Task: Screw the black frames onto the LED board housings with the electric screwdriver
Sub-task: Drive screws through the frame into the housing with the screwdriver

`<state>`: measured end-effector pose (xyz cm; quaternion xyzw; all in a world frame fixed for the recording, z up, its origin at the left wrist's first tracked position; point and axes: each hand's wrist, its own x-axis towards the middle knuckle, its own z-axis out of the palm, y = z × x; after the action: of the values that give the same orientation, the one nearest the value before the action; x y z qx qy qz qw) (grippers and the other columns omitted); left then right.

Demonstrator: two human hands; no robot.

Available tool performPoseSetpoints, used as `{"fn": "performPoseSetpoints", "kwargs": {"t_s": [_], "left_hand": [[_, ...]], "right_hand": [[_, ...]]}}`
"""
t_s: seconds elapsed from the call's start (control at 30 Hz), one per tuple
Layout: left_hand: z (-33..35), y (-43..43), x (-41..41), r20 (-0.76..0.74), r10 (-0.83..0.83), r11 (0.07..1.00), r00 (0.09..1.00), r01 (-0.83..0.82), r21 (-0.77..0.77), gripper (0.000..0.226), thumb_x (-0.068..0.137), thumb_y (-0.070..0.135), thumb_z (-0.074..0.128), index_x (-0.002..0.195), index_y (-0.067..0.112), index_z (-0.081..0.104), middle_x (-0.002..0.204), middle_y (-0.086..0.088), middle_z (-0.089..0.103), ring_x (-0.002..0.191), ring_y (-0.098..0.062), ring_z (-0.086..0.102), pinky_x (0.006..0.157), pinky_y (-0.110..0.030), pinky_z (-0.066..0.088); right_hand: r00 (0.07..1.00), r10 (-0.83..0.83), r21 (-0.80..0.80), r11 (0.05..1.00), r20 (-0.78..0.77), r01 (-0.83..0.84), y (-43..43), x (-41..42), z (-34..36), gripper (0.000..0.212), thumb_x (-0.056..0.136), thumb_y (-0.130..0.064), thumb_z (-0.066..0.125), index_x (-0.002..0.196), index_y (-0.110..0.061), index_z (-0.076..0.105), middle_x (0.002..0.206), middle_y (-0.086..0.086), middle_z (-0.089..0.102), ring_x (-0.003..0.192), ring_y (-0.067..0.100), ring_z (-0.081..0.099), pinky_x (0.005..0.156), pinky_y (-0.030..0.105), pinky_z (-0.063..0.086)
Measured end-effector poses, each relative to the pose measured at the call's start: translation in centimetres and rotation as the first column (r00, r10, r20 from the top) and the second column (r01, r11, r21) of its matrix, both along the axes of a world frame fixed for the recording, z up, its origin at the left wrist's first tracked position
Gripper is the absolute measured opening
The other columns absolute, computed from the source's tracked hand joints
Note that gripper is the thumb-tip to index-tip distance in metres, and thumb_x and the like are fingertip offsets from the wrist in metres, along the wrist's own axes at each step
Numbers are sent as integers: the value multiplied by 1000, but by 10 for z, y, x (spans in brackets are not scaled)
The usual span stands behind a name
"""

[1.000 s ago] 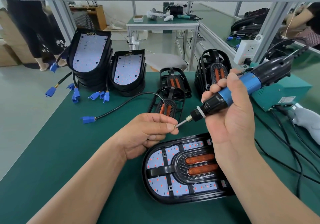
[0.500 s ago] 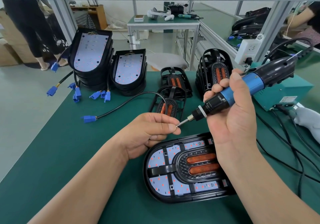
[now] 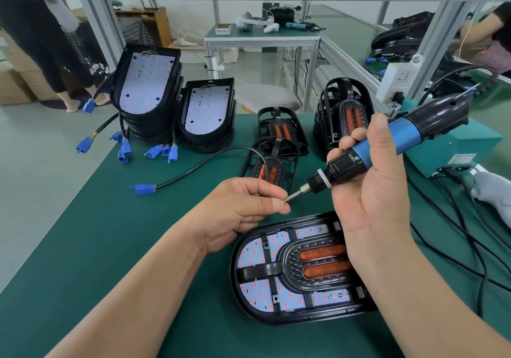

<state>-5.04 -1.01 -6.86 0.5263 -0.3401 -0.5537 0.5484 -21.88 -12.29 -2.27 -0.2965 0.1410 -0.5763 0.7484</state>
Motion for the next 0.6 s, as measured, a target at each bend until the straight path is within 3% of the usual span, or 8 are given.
{"fn": "performPoseSetpoints", "kwargs": {"t_s": [0.23, 0.43, 0.6], "left_hand": [[-2, 1, 0, 68, 10, 1000, 998, -10, -3, 31, 68, 22, 91, 98, 18, 83, 100, -21, 79, 47, -6, 26, 40, -15, 22], [-3, -1, 1, 29, -17, 1000, 999, 18, -6, 20, 82, 15, 82, 101, 19, 84, 98, -16, 80, 47, -3, 28, 39, -12, 24], [-1, 0, 1, 14, -43, 999, 999, 43, -22, 27, 85, 17, 80, 112, 14, 81, 96, -11, 78, 49, -4, 25, 39, -12, 22]], "right_hand": [[999, -10, 25, 1000, -37, 11, 0, 2, -2, 25, 101, -34, 72, 116, -21, 57, 87, -5, 61, 77, 11, 59, 78, 26, 49], [1000, -26, 83, 996, -17, 27, -3, 0, -4, 37, 99, -39, 71, 126, -19, 55, 88, -5, 61, 77, 11, 60, 80, 27, 50], [999, -22, 140, 990, 26, 18, -7, -3, -4, 40, 97, -40, 73, 124, -20, 53, 86, -5, 62, 76, 11, 60, 79, 27, 49]]}}
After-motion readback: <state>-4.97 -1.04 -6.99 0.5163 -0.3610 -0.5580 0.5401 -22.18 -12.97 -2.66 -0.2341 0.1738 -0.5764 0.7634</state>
